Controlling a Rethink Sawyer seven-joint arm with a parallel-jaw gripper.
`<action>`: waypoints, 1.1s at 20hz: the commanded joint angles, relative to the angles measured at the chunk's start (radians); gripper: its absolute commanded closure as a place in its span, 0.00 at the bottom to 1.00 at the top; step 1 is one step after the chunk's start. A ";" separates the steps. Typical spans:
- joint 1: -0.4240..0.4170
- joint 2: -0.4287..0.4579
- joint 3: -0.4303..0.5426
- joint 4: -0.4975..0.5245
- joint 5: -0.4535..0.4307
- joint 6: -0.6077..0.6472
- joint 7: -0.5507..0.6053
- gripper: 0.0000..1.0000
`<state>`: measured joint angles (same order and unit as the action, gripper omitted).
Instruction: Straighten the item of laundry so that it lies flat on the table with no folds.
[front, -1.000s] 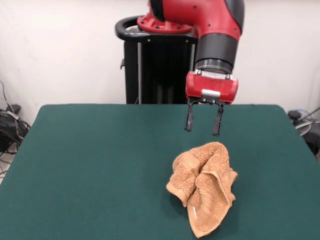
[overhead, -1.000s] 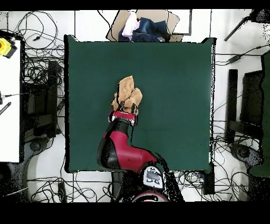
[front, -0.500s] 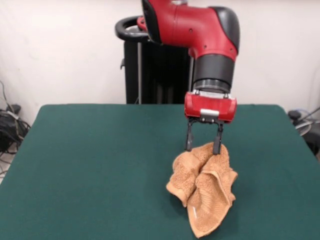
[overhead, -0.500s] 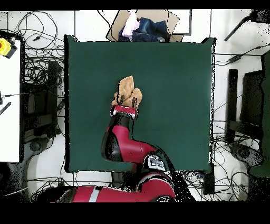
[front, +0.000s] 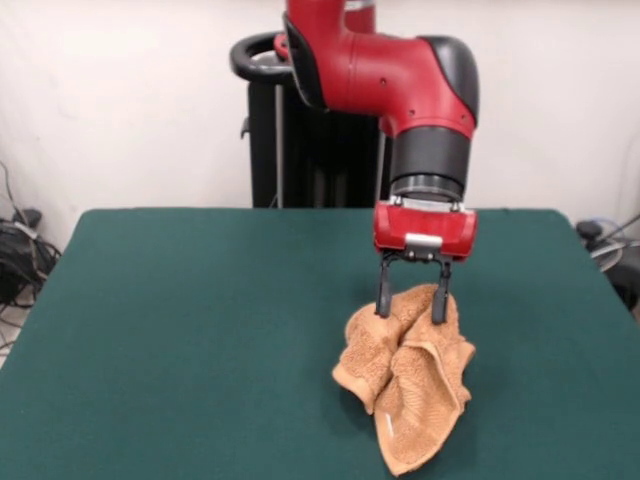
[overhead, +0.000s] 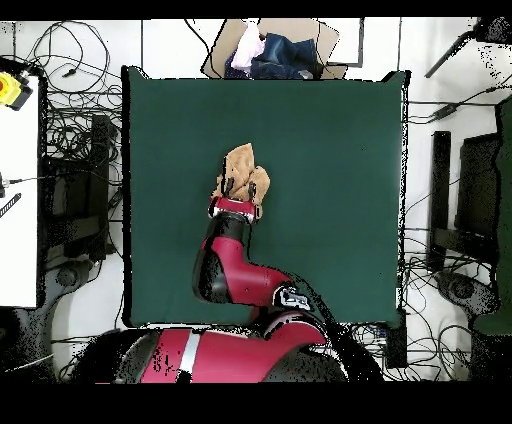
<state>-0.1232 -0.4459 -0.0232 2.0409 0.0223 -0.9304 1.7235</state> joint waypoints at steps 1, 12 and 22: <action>-0.018 0.058 0.118 -0.086 -0.009 -0.008 0.299 0.00; -0.028 0.106 0.141 -0.100 -0.013 -0.029 0.302 0.00; -0.016 0.154 0.156 -0.104 0.021 -0.096 0.317 0.00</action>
<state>-0.1348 -0.3525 0.0314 2.0100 0.0174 -1.0132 1.7235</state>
